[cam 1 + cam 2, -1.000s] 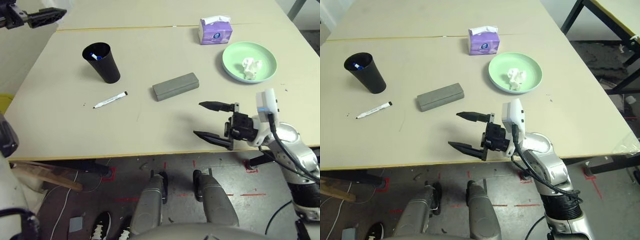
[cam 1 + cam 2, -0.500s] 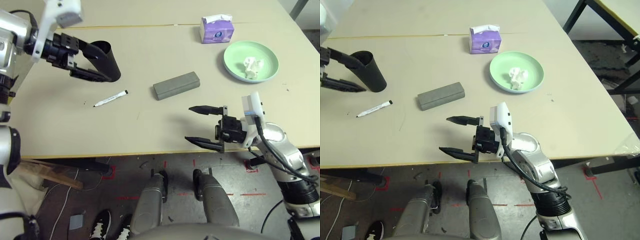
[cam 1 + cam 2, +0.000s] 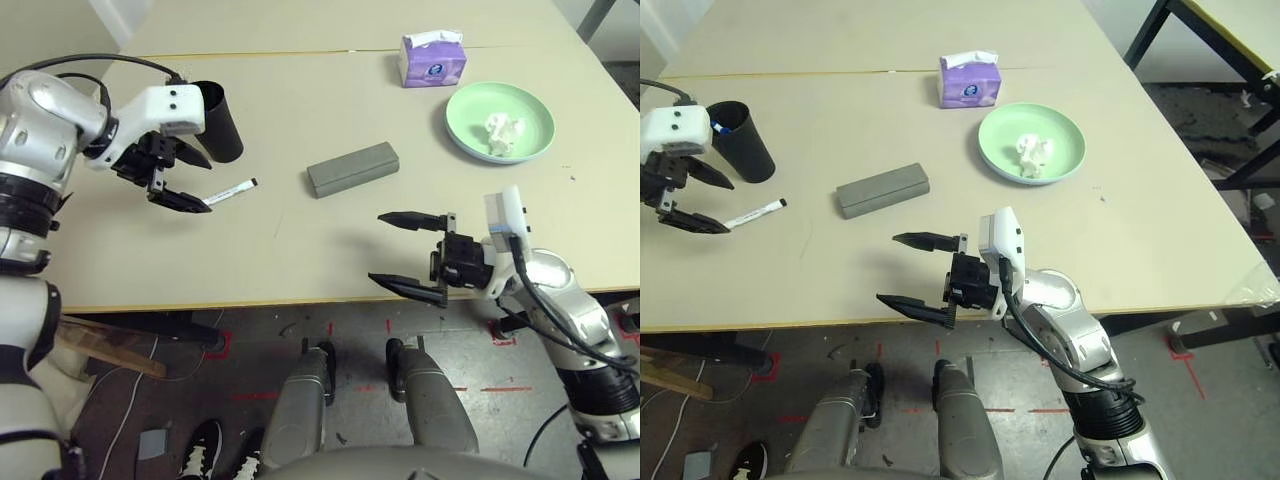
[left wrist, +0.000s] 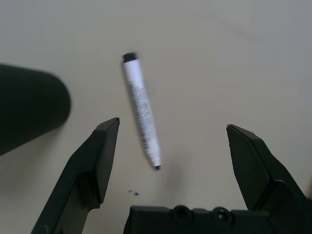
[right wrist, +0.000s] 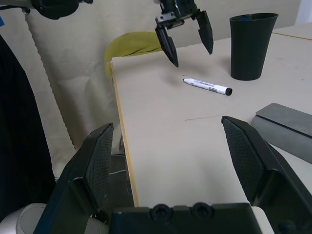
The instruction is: Organize and tidy the items on the table.
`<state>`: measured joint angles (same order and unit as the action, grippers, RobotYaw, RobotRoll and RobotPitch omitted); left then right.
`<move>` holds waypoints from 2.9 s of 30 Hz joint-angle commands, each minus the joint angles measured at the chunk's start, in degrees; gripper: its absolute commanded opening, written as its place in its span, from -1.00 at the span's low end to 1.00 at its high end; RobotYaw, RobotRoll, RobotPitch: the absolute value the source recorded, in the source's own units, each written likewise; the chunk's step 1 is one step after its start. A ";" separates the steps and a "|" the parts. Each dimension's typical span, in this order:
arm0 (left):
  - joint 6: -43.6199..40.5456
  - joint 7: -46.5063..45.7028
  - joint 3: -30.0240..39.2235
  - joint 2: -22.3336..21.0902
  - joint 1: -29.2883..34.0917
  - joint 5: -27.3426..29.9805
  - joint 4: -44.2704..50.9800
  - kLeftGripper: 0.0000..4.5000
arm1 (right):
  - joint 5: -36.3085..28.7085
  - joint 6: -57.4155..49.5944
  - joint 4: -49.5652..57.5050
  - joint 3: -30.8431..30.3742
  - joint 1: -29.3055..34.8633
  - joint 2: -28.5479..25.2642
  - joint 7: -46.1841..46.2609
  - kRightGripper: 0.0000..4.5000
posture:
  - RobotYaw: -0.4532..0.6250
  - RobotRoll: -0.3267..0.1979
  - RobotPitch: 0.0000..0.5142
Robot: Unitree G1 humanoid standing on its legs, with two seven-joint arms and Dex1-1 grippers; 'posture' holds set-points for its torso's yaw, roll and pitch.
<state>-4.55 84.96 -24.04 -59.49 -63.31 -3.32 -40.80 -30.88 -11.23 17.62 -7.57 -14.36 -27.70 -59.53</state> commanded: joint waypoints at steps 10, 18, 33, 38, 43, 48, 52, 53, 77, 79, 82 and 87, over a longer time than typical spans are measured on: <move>2.69 -6.25 5.37 5.58 3.84 -3.18 -5.14 0.98 | -0.12 -1.60 1.82 -0.29 -0.02 -0.87 -0.37 1.00 | -0.49 0.25 -0.05; 5.00 -9.32 5.99 8.13 4.45 -5.61 -9.31 0.98 | -0.14 -2.31 2.33 -0.08 -0.30 -1.29 -0.24 1.00 | -0.50 0.25 -0.07; 8.57 -11.99 6.49 11.05 3.53 -8.81 -16.15 0.98 | 0.02 -2.76 2.87 -0.20 0.04 -1.62 0.16 1.00 | -0.52 0.25 -0.07; 9.30 -12.78 7.24 11.51 3.33 -9.37 -17.21 0.98 | -0.01 -2.89 3.23 -0.21 0.34 -1.79 0.17 1.00 | -0.52 0.25 -0.07; 9.71 -13.29 7.96 12.02 3.08 -9.14 -17.83 0.72 | -0.09 -2.93 3.16 -0.25 0.27 -1.77 0.10 1.00 | -0.52 0.25 -0.06; 9.54 -12.92 8.36 12.14 2.70 -8.78 -17.54 -0.05 | -0.15 -2.99 3.15 -0.33 0.15 -1.68 0.11 1.00 | -0.52 0.25 -0.06; 9.34 -12.55 8.58 12.07 2.44 -8.64 -17.24 -0.66 | -0.17 -3.03 3.19 -0.44 0.16 -1.60 0.12 1.00 | -0.52 0.25 -0.06; 9.30 -12.42 8.66 12.06 2.40 -8.60 -17.17 -0.81 | -0.15 -3.04 3.16 -0.50 0.14 -1.56 0.12 1.00 | -0.52 0.25 -0.06; -40.28 -3.85 29.95 8.45 -5.09 36.78 12.19 -0.88 | -0.71 -3.10 -2.89 2.09 -4.13 1.21 2.07 1.00 | -0.39 0.25 -0.13; -37.93 -8.94 32.98 9.51 -5.93 35.87 9.95 -0.88 | 0.07 -3.11 -3.87 3.64 -5.13 2.28 5.55 1.00 | -0.38 0.25 -0.13; -32.53 -15.14 35.91 10.08 -5.27 33.94 7.94 -0.88 | 0.76 -3.25 -4.16 5.01 -5.40 3.13 8.90 1.00 | -0.37 0.25 -0.14; -18.27 -24.81 38.93 9.69 -5.20 28.61 0.47 -0.88 | 3.17 -3.25 -3.57 6.14 -4.38 4.39 15.30 1.00 | -0.36 0.25 -0.15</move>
<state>-27.84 63.05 13.52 -48.97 -68.73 27.93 -37.42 -28.84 -14.13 13.53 -1.92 -19.78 -23.65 -46.16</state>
